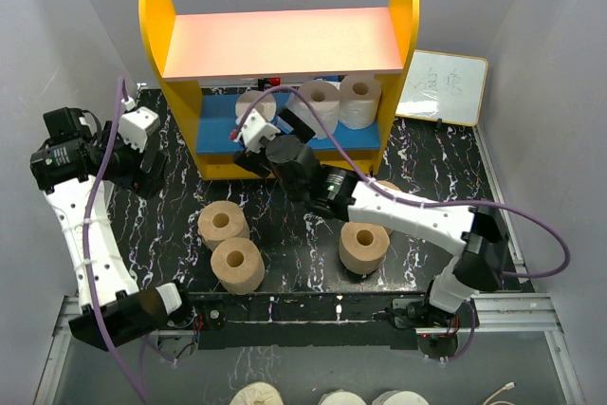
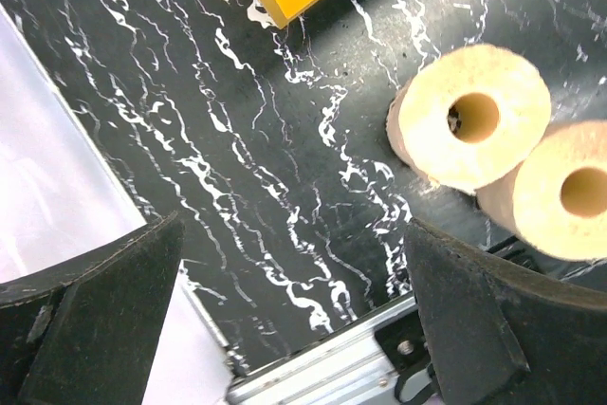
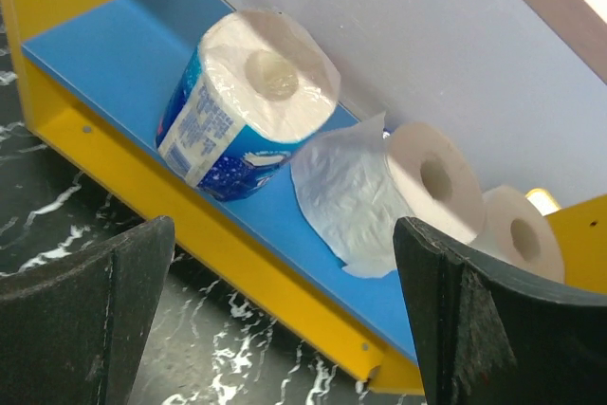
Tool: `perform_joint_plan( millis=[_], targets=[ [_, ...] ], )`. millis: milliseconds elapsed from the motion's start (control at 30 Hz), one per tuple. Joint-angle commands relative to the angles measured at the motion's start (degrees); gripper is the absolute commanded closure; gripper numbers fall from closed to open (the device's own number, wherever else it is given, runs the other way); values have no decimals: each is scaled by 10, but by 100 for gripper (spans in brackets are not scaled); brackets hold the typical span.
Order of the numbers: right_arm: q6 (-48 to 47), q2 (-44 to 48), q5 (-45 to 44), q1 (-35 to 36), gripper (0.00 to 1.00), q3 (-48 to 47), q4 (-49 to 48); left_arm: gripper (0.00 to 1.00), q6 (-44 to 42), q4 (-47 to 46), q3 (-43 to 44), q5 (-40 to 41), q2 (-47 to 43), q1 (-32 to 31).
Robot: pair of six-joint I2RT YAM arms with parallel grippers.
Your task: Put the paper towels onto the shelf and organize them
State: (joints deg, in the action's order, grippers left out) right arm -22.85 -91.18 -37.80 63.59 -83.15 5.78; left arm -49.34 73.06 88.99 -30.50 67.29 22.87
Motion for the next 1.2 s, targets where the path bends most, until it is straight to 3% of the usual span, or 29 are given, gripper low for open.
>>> perform_joint_plan(
  millis=[0,167,467,533,700,967,1100,1167],
  targets=[
    [102,92,24,-2,1,70,14,1,-129,93,-1,0,-56,-26],
    [135,184,-28,-3,2,166,29,1,-187,49,-73,59,-84,-46],
    [237,278,-181,-3,2,266,75,1,102,-248,-141,273,-30,-194],
    [258,292,-199,-3,1,281,93,1,155,-286,-150,313,-25,-254],
    [329,308,-215,-3,1,286,190,2,212,-302,-179,517,16,-531],
    [410,359,-244,-3,2,325,281,3,242,-216,-34,310,40,-567],
    [433,413,-241,-3,2,365,266,3,235,-195,-30,209,7,-569],
    [412,430,-199,-3,4,369,251,2,229,-188,-50,195,-10,-569]
  ],
)
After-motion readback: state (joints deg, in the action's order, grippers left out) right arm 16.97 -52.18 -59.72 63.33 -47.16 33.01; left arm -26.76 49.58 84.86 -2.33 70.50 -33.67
